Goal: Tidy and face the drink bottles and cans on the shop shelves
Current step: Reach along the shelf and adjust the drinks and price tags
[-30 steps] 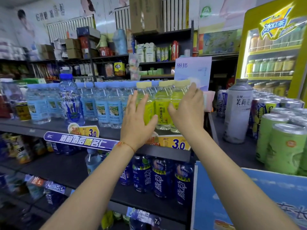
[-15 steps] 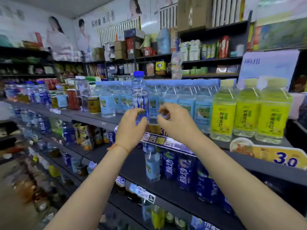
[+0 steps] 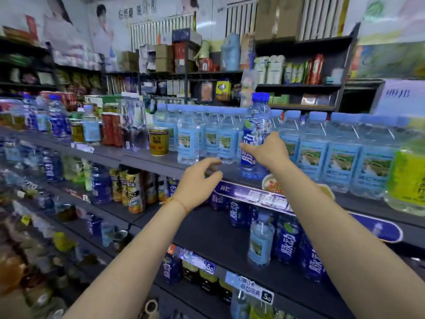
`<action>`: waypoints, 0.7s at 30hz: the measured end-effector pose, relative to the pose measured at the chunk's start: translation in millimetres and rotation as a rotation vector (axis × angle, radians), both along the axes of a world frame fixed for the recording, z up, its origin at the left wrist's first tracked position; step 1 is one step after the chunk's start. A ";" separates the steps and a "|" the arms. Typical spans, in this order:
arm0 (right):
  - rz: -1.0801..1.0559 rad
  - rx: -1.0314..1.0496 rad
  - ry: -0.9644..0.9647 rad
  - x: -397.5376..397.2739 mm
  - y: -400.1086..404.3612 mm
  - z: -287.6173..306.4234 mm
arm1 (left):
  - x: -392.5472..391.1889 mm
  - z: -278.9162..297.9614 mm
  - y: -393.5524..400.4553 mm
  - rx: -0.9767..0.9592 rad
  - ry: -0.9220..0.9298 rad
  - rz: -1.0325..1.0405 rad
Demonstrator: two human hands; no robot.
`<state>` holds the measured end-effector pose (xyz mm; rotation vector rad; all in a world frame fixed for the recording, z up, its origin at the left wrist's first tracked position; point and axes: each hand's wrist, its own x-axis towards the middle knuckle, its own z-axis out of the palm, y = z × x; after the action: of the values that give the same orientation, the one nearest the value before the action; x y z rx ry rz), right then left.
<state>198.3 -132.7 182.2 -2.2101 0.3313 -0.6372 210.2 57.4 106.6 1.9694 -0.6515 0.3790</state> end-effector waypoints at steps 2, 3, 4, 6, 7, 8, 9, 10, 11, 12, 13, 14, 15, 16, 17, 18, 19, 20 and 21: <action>-0.024 0.004 -0.044 -3.0 5.8 2.4 | 7.6 1.2 10.1 -0.077 0.016 -0.049; -0.004 0.008 -0.073 -5.6 11.8 2.5 | 12.2 0.3 14.5 -0.105 0.017 -0.063; 0.039 0.018 -0.106 -9.1 21.3 2.2 | 15.3 -0.5 18.5 -0.150 0.019 -0.083; 0.156 0.035 -0.175 -20.2 47.3 1.4 | 19.2 -0.9 26.1 -0.303 0.083 -0.108; 0.216 0.037 -0.190 -25.5 61.9 -0.3 | 20.5 -0.8 29.9 -0.399 0.122 -0.119; 0.266 0.028 -0.182 -31.3 76.8 -2.9 | 18.5 0.6 34.3 -0.485 0.147 -0.112; 0.311 0.028 -0.173 -34.3 89.9 -7.6 | 17.6 1.0 39.7 -0.562 0.165 -0.092; 0.369 0.041 -0.156 -35.9 102.3 -14.7 | 15.3 -0.2 47.1 -0.636 0.186 -0.086; 0.433 0.077 -0.142 -35.1 112.1 -24.7 | 17.0 -5.4 54.7 -0.700 0.211 -0.099; 0.492 0.112 -0.113 -32.1 121.5 -36.9 | 14.8 -11.2 63.5 -0.744 0.244 -0.114; 0.529 0.140 -0.076 -28.3 131.4 -52.1 | 16.2 -22.4 73.2 -0.750 0.283 -0.102; 0.551 0.150 -0.047 -22.7 138.3 -68.5 | 15.0 -34.2 81.5 -0.722 0.315 -0.074; 0.569 0.149 -0.017 -15.6 143.7 -87.1 | 15.0 -49.1 89.2 -0.670 0.342 -0.011; 0.582 0.145 0.016 -9.4 147.4 -106.0 | 14.8 -65.0 95.0 -0.617 0.368 0.056; 0.581 0.149 0.046 -3.1 148.4 -124.5 | 14.9 -80.6 99.3 -0.568 0.405 0.109; 0.564 0.157 0.076 2.1 147.9 -141.9 | 15.2 -95.2 100.5 -0.541 0.451 0.139; 0.539 0.165 0.102 7.5 146.0 -157.8 | 16.8 -108.9 99.8 -0.514 0.488 0.156; 0.503 0.166 0.124 12.0 142.9 -171.6 | 19.8 -122.7 98.1 -0.486 0.506 0.155; 0.467 0.173 0.139 16.6 139.0 -183.3 | 24.1 -133.6 95.0 -0.456 0.526 0.146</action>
<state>214.8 6.3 -1.1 -2.0657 -0.0628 -0.1934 234.3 152.3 -27.1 1.5809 -0.0712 0.0728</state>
